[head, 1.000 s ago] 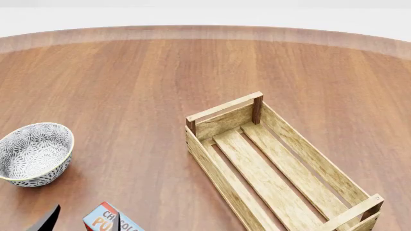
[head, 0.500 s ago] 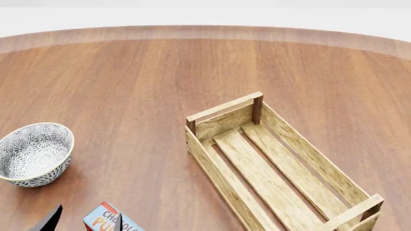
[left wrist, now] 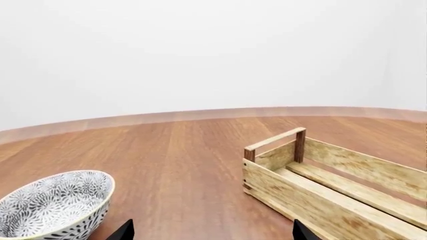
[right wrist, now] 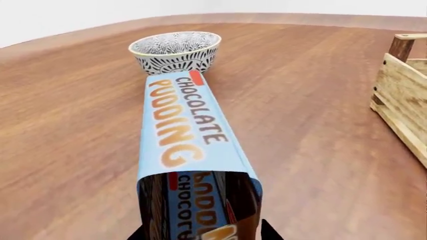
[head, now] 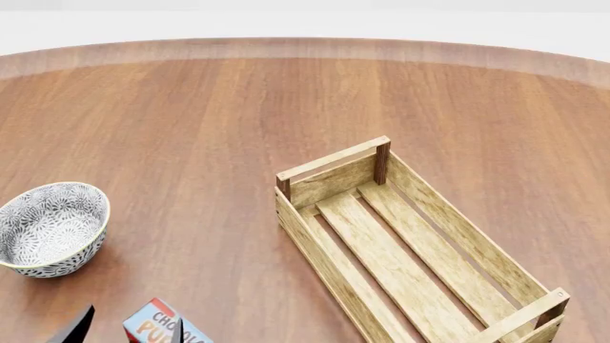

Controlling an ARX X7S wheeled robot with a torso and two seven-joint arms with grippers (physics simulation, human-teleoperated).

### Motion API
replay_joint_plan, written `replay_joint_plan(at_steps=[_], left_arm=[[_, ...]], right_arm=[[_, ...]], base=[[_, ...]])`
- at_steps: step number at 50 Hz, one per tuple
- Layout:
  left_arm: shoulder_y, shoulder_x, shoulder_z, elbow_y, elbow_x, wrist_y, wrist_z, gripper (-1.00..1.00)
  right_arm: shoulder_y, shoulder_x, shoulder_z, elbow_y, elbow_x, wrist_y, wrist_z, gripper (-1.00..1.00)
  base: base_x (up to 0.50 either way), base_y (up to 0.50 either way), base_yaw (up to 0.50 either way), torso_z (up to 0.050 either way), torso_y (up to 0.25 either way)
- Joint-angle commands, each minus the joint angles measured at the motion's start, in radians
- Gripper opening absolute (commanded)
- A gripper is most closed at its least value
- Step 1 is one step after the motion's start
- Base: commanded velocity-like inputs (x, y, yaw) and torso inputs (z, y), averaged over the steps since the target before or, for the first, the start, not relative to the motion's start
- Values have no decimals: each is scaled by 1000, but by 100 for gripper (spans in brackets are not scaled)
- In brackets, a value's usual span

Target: Pick up the chocolate pudding and put it in the tray.

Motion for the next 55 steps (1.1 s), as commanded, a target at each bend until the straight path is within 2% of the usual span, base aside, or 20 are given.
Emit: replay_joint_plan(at_steps=[1, 9, 27, 41, 55], left_arm=[[4, -4, 8, -4, 0, 8, -4, 100], [6, -7, 8, -9, -7, 14, -7, 100], [-4, -14, 10, -17, -13, 12, -15, 100], [-5, -16, 18, -38, -14, 27, -17, 100], [-3, -17, 22, -47, -18, 39, -22, 100]], right_arm=[[-13, 10, 8, -19, 3, -7, 35, -100], [-55, 75, 69, -218, 50, 55, 128, -100], [-55, 177, 129, -488, 98, 208, 232, -100], [-11, 219, 162, -590, 120, 302, 285, -100], [5, 233, 198, -567, 134, 290, 302, -100]], base=[[0, 0, 0, 0, 0], [0, 0, 0, 0, 0], [0, 0, 0, 0, 1], [0, 0, 0, 0, 0], [0, 0, 0, 0, 0]])
